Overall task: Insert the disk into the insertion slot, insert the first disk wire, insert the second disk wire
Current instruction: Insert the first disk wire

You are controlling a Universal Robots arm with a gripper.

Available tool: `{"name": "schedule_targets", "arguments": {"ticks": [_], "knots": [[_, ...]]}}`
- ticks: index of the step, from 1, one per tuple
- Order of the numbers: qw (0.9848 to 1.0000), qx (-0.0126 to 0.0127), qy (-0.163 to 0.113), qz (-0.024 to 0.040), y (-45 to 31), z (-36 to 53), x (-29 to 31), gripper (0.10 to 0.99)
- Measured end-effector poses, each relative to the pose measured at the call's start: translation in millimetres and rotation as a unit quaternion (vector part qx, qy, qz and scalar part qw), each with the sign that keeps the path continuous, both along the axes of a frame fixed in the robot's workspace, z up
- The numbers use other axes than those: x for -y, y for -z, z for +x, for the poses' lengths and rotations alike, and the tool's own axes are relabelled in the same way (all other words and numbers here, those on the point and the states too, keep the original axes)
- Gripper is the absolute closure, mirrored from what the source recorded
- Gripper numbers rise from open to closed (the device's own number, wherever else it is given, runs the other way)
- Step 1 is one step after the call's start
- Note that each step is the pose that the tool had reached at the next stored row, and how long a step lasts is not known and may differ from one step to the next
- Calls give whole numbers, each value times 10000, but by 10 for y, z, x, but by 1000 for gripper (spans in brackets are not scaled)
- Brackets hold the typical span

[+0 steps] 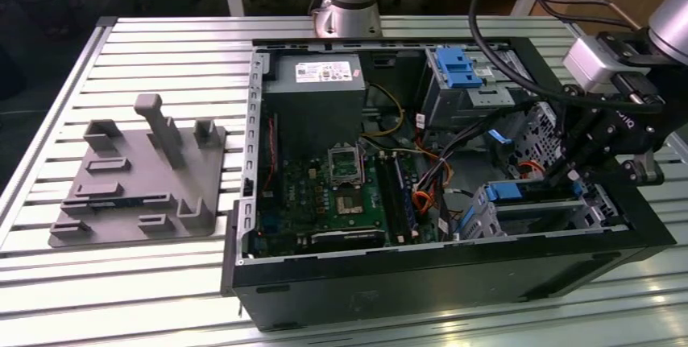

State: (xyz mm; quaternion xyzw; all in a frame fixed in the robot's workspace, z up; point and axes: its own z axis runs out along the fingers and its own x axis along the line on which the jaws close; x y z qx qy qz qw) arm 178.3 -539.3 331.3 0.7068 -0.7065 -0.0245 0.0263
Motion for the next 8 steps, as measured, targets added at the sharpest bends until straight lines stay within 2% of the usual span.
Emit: {"name": "schedule_targets", "arguments": {"ticks": [8], "knots": [[10000,0,-1,-6,46,2,0,918]]}}
